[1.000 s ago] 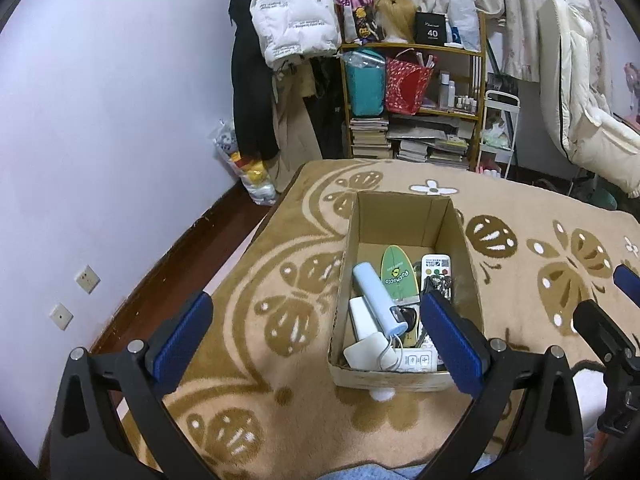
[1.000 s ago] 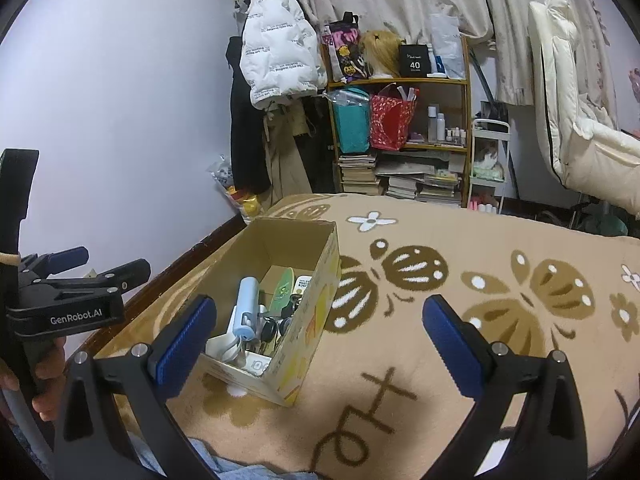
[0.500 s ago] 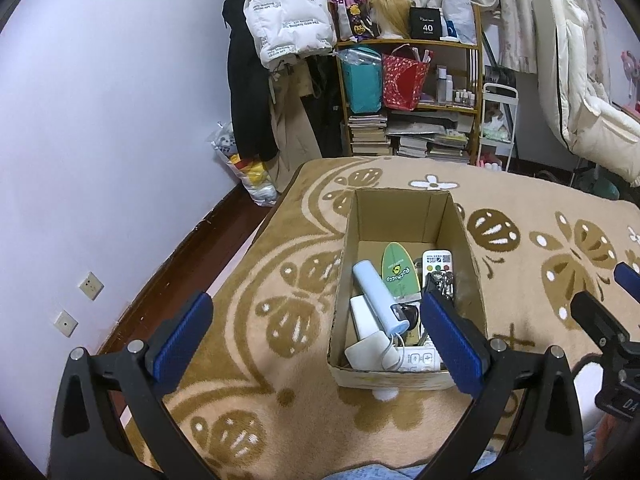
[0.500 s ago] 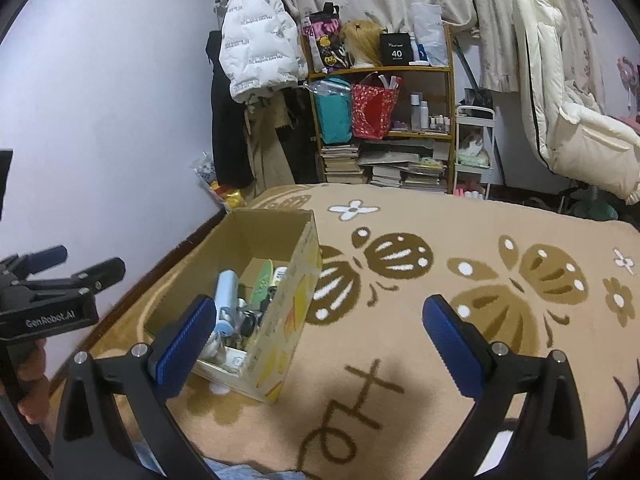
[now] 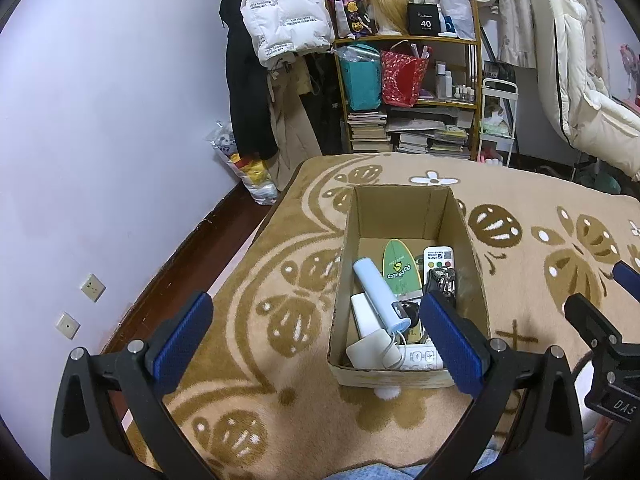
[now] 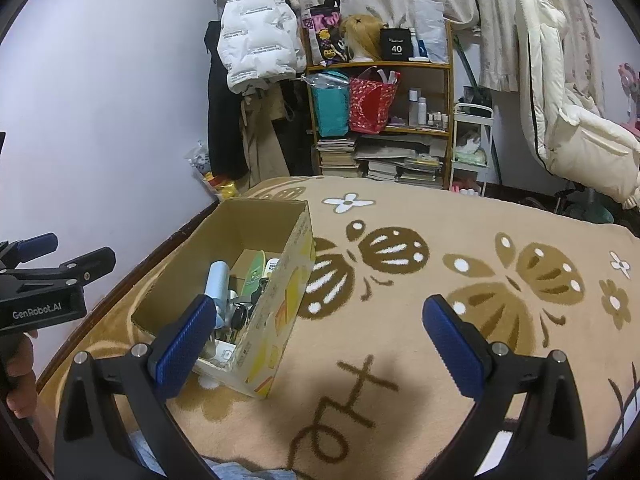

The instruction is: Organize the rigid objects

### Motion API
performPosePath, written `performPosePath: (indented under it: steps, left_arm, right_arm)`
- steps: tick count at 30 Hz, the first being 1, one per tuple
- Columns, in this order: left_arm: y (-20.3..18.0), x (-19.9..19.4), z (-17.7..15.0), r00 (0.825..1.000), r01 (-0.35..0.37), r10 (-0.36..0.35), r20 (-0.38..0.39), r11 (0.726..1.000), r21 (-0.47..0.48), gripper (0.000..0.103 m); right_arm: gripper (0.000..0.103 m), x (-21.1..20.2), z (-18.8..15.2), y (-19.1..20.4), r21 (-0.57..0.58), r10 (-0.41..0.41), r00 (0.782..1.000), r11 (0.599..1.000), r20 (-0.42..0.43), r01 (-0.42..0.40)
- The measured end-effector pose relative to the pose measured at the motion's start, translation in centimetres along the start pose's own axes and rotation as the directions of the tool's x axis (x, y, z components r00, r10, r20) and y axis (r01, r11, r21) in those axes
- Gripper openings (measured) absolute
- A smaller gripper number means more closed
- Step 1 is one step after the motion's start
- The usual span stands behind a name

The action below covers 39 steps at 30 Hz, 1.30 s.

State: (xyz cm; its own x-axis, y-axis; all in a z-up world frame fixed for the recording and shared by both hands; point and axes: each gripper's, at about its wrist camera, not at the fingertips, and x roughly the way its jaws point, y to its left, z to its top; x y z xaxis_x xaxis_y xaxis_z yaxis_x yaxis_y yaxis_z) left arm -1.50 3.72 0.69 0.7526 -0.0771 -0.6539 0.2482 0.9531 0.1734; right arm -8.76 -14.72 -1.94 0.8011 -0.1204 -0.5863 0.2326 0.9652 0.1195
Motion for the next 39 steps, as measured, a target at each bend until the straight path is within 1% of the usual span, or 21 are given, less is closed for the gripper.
performPosePath:
  steps: [2,7,23,39]
  left_arm:
    - [-0.06,0.0,-0.01,1.0,0.011,-0.011,-0.004,1.0,0.003,0.102]
    - [-0.48,-0.12,-0.11,1.0,0.006,-0.006,0.001,1.0,0.02,0.102]
    - [-0.48,-0.18,-0.24,1.0,-0.005,0.005,-0.005,1.0,0.023,0.102]
    - [-0.43,0.24,-0.43,1.0,-0.011,0.012,-0.024,0.999,0.035,0.102]
  right_arm:
    - [0.103,-0.04,0.03,-0.05,-0.001,-0.002,1.0,1.0,0.002,0.002]
    - [0.103,-0.08,-0.04,-0.27,0.004,-0.006,1.0,1.0,0.004,0.006]
    - [0.103,-0.03,-0.07,-0.56,0.009,-0.011,1.0,1.0,0.004,0.01]
    - [0.103,0.14,-0.32,-0.3,0.011,-0.008,1.0,1.0,-0.002,0.008]
